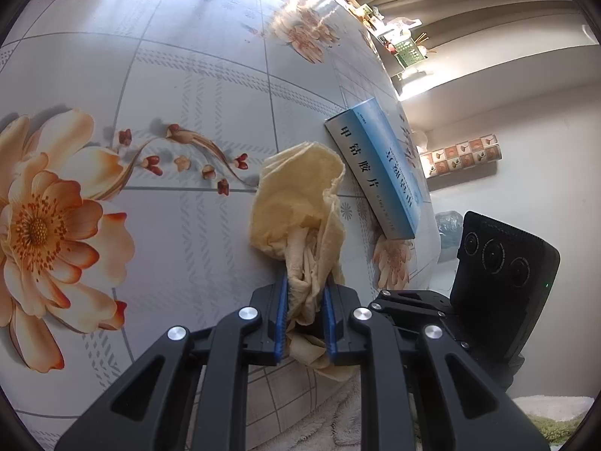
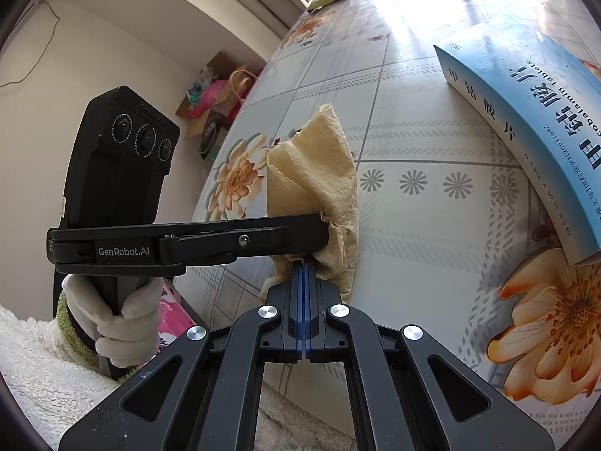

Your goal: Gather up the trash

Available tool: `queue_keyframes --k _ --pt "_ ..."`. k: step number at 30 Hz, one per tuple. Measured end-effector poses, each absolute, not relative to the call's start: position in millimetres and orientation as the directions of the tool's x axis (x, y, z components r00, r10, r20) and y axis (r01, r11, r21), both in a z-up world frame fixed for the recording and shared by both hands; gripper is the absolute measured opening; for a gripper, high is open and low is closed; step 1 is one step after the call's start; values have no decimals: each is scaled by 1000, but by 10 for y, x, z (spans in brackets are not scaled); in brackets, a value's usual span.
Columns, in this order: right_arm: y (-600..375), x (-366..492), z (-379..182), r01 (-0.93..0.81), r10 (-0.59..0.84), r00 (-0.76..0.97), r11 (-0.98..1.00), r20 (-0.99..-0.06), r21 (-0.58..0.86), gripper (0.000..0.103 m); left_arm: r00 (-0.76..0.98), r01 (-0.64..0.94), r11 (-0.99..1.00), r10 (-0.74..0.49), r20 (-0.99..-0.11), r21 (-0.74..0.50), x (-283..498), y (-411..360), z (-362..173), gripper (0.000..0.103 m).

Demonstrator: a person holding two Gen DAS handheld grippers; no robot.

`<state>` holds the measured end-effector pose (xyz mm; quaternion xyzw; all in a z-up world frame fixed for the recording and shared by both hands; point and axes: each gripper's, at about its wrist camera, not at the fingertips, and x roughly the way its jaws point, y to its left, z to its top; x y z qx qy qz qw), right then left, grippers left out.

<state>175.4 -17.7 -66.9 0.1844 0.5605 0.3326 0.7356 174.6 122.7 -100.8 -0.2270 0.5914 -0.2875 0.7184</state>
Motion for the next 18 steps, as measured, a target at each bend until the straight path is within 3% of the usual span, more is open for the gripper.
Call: queue_keyframes --k 11,18 --pt "-281 1774 -678 -264 718 137 690 -682 674 2 159 190 789 -612 -775 -584 1738 1075 -933 11" --pt "-307 1714 -530 -306 716 167 691 -678 655 32 167 213 810 -581 -796 -546 1747 993 -908 11"
